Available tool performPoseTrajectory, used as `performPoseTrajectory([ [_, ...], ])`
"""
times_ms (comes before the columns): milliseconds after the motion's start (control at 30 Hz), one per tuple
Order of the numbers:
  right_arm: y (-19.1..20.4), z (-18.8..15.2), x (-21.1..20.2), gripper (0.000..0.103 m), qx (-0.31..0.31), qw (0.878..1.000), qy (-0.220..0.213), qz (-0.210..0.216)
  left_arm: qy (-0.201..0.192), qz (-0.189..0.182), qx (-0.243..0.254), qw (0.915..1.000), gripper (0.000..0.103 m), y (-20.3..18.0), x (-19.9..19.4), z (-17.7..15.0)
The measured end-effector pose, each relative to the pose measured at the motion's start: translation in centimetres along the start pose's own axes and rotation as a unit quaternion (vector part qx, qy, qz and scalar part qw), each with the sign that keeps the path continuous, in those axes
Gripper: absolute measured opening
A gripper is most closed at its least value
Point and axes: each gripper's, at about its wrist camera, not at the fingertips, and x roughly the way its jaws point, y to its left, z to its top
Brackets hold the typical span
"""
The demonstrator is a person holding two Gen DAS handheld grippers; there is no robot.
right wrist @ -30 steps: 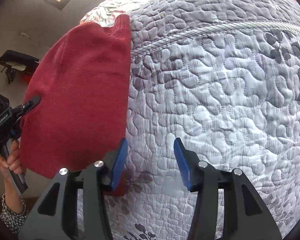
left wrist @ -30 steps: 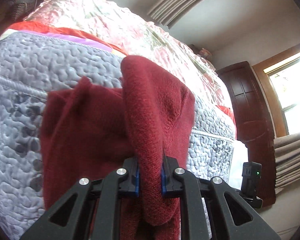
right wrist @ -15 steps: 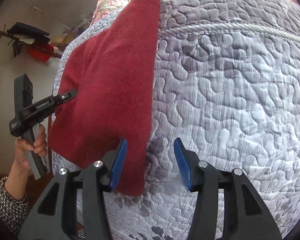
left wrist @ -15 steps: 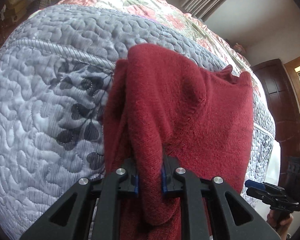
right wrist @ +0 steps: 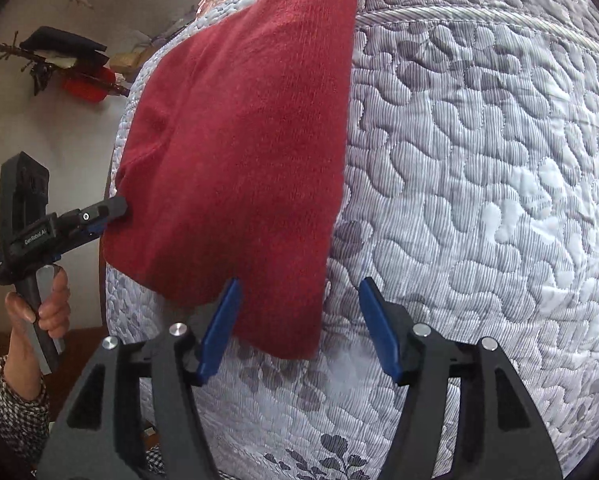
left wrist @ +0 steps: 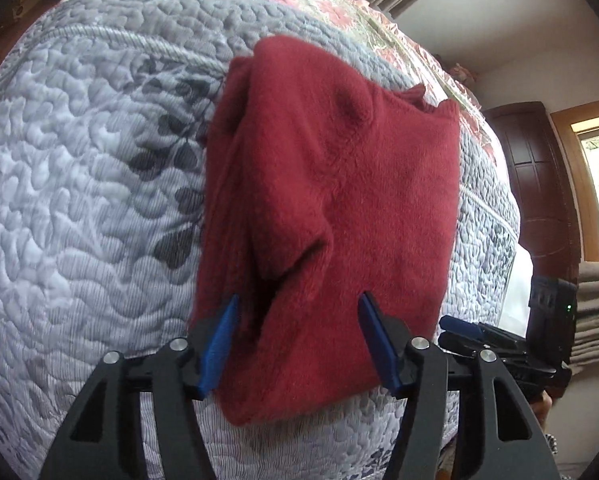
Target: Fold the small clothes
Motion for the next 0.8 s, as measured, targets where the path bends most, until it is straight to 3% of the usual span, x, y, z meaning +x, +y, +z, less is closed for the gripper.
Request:
performPoseTrajectory([
  [33, 0.0, -0.3, 0.2, 0.061, 0.0, 1.0, 0.001, -0.002, 0.007, 0.005, 0.001, 1.0, 0.042, 0.2, 0.4, -0.3],
  [67, 0.2, -0.4, 0.4, 0.061, 0.002, 1.0, 0.002, -0.003, 0.015, 0.009, 0.002, 0.9999, 0.015, 0.3, 0.8, -0.4],
  [100, 0.2, -0.4, 0.4, 0.061, 0.003, 1.0, 0.002, -0.002, 0.023, 0.012, 0.0, 0.9997, 0.009, 0.4, 1.2, -0.5],
  [300, -0.3, -0.7, -1.5, 0.064, -0.007, 1.0, -0.009, 0.008, -0.044, 0.013, -0.005, 0.9989, 0.006, 1.4, -2.5, -0.5],
  [367, -0.2, -0.9, -1.3, 0.069, -0.012, 1.0, -0.001, 0.023, -0.039, 0.019, -0.008, 0.999, 0.006, 2.3, -2.1, -0.6],
  [433, -0.5, -1.1, -0.5, 0.07, -0.006, 0.999, 0.013, 0.032, -0.021, 0.029, -0.015, 0.9992, 0.006, 3.1, -0.7, -0.9],
  [533, -1.1, -1.2, 1.7, 0.069, 0.01, 0.999, 0.039, 0.026, -0.027, 0.036, -0.011, 0.9989, 0.006, 3.0, 0.6, -1.0],
  [567, -1.3, -1.2, 2.4, 0.065, 0.014, 0.999, 0.045, 0.026, -0.028, 0.035, -0.015, 0.9989, 0.006, 2.9, 0.8, -1.0],
  [633, -1.3, -1.2, 3.0, 0.032, 0.018, 0.998, 0.052, 0.043, -0.032, 0.036, -0.008, 0.9988, 0.006, 2.3, 0.6, -0.9],
  [800, -1.1, -0.8, 3.2, 0.025, 0.0, 0.998, 0.059, 0.024, -0.028, 0.051, 0.024, 0.998, 0.006, 1.2, 1.2, -1.1],
])
